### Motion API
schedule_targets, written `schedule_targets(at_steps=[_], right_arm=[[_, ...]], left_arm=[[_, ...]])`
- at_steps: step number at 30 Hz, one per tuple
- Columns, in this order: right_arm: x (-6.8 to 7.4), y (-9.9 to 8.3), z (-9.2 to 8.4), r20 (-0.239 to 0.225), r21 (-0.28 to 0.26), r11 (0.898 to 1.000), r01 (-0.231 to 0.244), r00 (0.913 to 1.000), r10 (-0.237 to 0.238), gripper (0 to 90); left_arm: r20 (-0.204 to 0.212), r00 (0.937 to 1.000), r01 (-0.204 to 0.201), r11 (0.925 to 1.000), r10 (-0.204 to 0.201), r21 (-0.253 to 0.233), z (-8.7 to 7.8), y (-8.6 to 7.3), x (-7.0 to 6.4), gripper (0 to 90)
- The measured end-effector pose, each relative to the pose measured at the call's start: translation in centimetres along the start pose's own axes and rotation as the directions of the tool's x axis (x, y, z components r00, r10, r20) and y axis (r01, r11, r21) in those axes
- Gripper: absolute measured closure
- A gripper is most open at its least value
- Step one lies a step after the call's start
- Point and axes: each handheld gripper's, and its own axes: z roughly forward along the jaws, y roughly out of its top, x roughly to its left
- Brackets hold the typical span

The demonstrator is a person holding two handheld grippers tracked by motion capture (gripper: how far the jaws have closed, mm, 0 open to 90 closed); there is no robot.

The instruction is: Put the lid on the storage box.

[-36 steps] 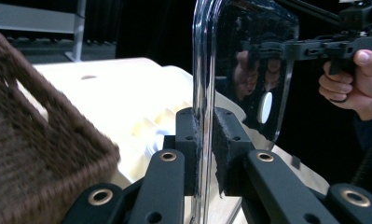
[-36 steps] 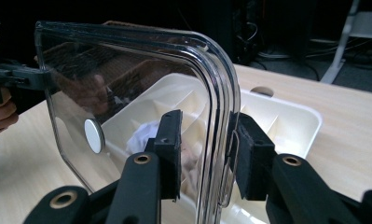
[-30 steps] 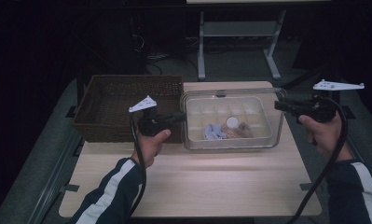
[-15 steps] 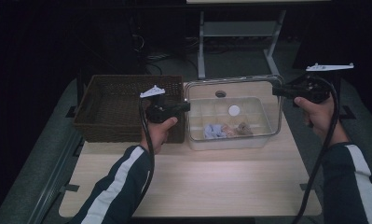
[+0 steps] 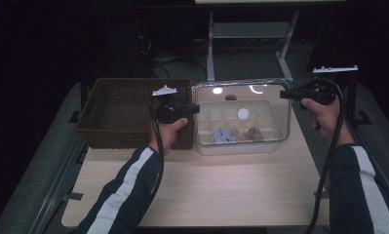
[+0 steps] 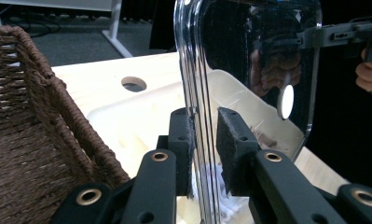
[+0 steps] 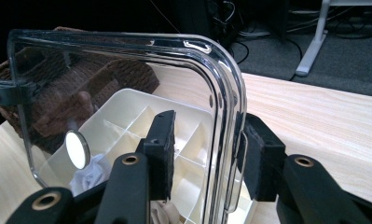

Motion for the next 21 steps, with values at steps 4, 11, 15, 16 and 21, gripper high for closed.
schedule_targets(at_steps=[4,11,15,16,21], right_arm=[[-0.4,0.0,0.5,0.005,0.002,1.0,-0.008,1.0,0.008,56.6],[-0.9,0.1,1.5,0.013,0.0,1.0,-0.018,0.9998,0.018,54.6],[-1.4,0.2,2.4,0.012,0.004,0.999,-0.037,0.9993,0.037,52.7],[-1.6,0.2,2.6,0.013,0.001,0.999,-0.038,0.9992,0.038,52.4],[-2.2,0.3,3.7,0.005,-0.003,0.999,-0.053,0.9986,0.053,50.6]], left_arm=[[-0.025,0.9996,-0.011,0.9997,0.012,0.02,0.4,0.2,0.0,73.7],[-0.059,0.9979,-0.024,0.9982,0.028,0.056,1.2,0.7,0.2,70.5],[-0.083,0.996,-0.027,0.9967,0.033,0.077,1.8,1.0,0.4,69.1],[-0.091,0.9952,-0.028,0.9962,0.036,0.082,1.8,1.1,0.3,68.8],[-0.127,0.9906,-0.036,0.9939,0.05,0.105,2.3,1.2,0.4,67.0]])
